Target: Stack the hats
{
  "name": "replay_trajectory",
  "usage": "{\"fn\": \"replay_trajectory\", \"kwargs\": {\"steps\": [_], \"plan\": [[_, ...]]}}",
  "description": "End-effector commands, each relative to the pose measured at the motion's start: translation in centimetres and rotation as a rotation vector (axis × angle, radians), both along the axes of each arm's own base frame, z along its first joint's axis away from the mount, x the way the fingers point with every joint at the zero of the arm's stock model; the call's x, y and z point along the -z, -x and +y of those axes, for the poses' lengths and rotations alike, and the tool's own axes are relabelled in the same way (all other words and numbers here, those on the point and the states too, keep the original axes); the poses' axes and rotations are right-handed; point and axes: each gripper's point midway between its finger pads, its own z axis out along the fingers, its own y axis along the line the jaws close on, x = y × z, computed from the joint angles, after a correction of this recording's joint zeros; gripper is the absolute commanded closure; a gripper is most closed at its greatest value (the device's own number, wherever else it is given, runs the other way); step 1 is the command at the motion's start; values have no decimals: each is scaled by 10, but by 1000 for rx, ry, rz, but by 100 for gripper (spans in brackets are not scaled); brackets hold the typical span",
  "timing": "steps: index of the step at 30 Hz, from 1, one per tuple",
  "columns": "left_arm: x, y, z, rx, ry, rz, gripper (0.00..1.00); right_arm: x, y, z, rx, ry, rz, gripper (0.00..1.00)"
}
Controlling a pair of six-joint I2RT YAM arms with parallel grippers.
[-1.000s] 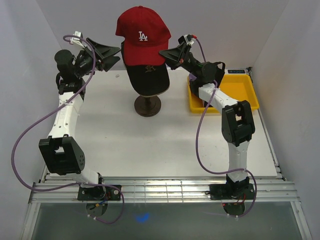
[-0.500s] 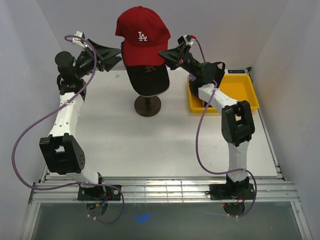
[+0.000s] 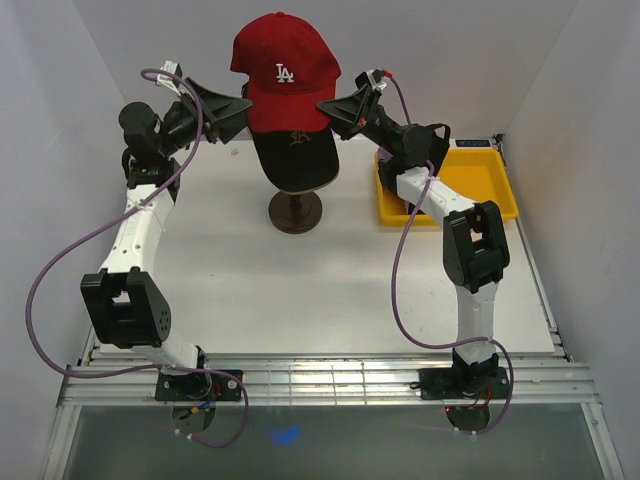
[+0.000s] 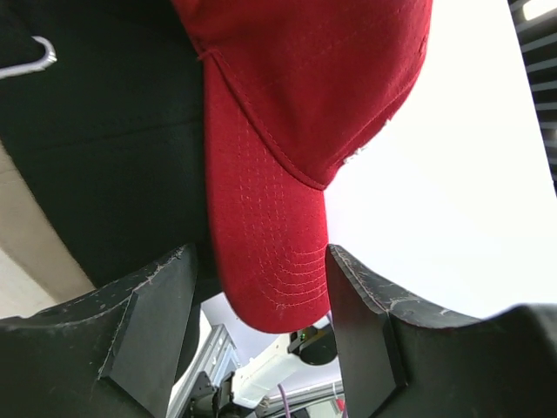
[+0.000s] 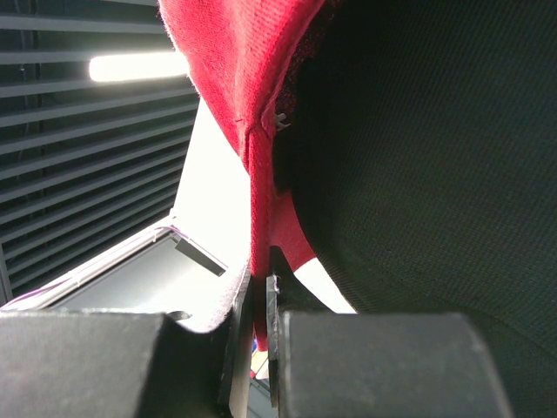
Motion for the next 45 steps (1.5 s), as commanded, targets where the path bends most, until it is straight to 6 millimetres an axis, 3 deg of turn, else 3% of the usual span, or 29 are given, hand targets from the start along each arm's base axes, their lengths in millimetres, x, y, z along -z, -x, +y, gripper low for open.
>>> {"fn": "replay_trajectory", "kwargs": {"steps": [1,6,14,20,27,36,45], "plan": [[-24,14,-4,14,-5,-81,30,-29,37,-15,-184,-85,13,92],[-24,14,-6,17,0,-79,35,-26,37,-13,-189,-83,21,92],[-25,21,-9,37,-1,-93,64,-24,35,-9,-193,-61,18,92],[-22,27,-11,54,-5,-98,73,-28,34,-5,-183,-31,3,92],[-24,35,-12,66,-10,-117,100,-25,31,3,-174,41,-11,88],[-31,46,-12,67,-16,-165,100,-20,24,0,-95,119,18,64],[-38,53,-12,64,-21,-208,100,-29,18,-16,34,226,-2,59]]}}
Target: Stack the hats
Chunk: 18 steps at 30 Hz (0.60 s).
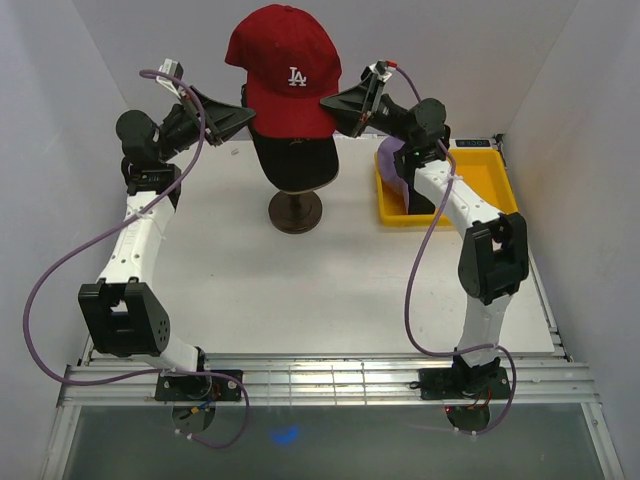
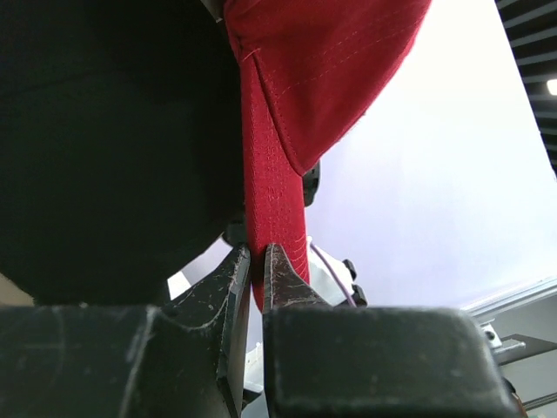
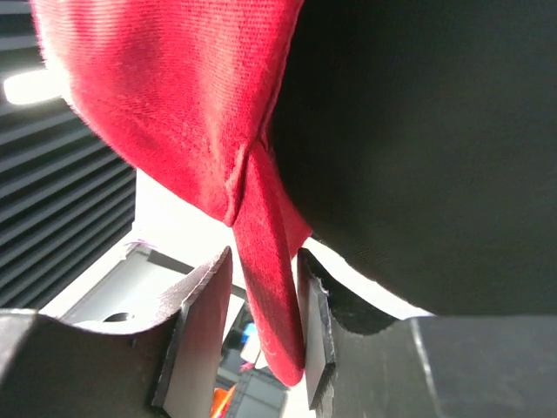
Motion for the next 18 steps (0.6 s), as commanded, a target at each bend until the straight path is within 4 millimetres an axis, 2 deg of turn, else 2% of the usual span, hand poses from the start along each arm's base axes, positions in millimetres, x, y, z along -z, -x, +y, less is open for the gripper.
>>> {"fn": "replay_trajectory", "kwargs": {"steps": [1,6,11,12,14,15,18], "plan": [[-20,24,-3,6,-18,-107,100,-27,12,-17,61,35,-76,59],[-20,25,-2,5,-14,-107,100,-26,13,-22,79,81,-82,64],[-22,28,-3,7,-17,-117,100,-20,0,-17,95,154,-47,68],[-23,29,-3,7,-17,-119,100,-31,2,-17,96,151,-73,71],[-20,30,-3,9,-17,-111,100,-25,-8,-14,99,185,-50,77],[-22,33,-3,8,-18,-118,100,-36,-5,-14,102,182,-78,82],[-17,37,-3,9,-23,-114,100,-31,-13,-11,103,213,-68,87]]}}
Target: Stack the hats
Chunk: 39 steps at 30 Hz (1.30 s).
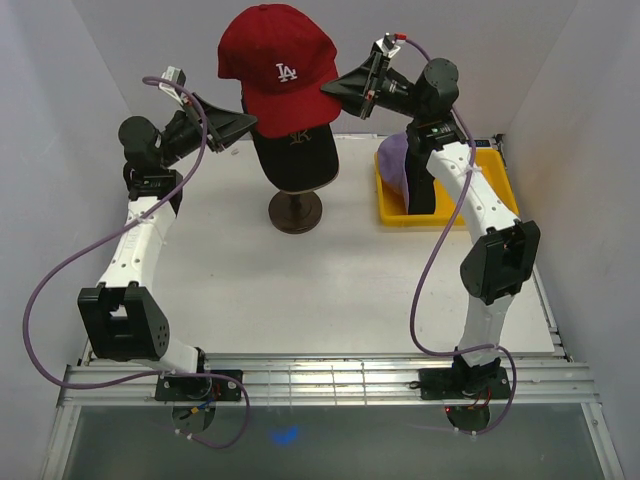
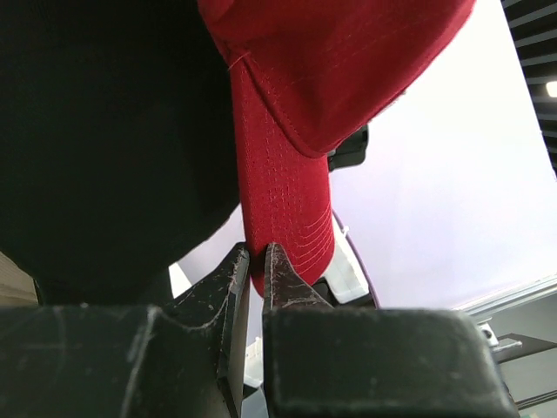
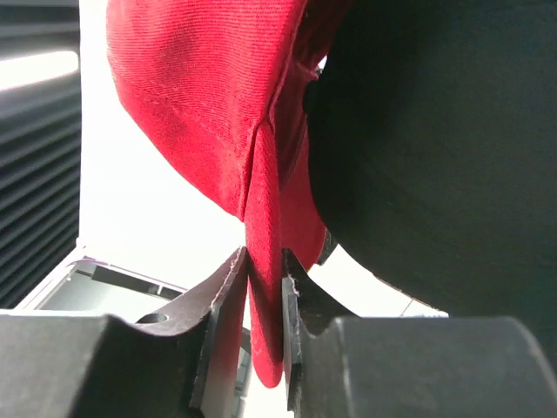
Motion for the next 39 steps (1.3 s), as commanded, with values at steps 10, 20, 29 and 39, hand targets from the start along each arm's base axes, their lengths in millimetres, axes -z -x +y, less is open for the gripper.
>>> {"fn": "replay_trajectory", "kwargs": {"steps": [10,20,29,39], "plan": [[-10,45,0,12,-33,-104,100,28,-7,-1,30,124,-20,91],[4,44,-1,20,-35,-69,100,54,-8,-9,60,172,-10,92],[27,46,-1,17,-34,-12,100,78,-10,-11,65,200,20,92],[47,44,0,1,-31,51,100,114,-10,-11,63,225,73,92]]}}
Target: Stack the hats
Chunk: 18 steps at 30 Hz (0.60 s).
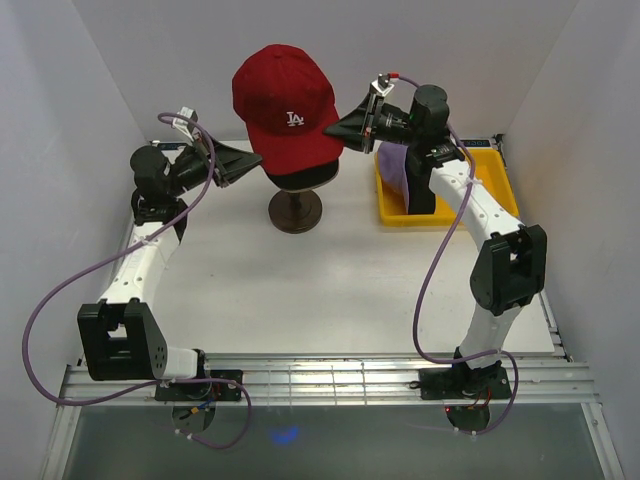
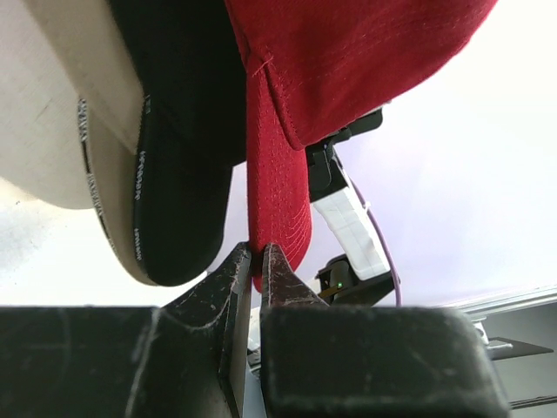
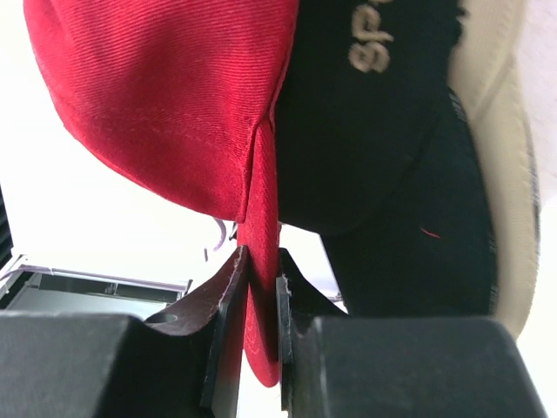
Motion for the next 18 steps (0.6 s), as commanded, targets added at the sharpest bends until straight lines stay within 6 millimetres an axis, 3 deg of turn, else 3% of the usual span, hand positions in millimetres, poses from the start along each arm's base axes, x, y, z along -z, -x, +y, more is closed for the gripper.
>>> {"fn": "replay_trajectory", "kwargs": {"steps": [1,18], "plan": [[-21,17,1,-16,-3,-92,100,27,-16,-8,64,44,2,92],[9,14,-6,-38,-13,29,100,76,-23,-7,76,115,68,92]]}}
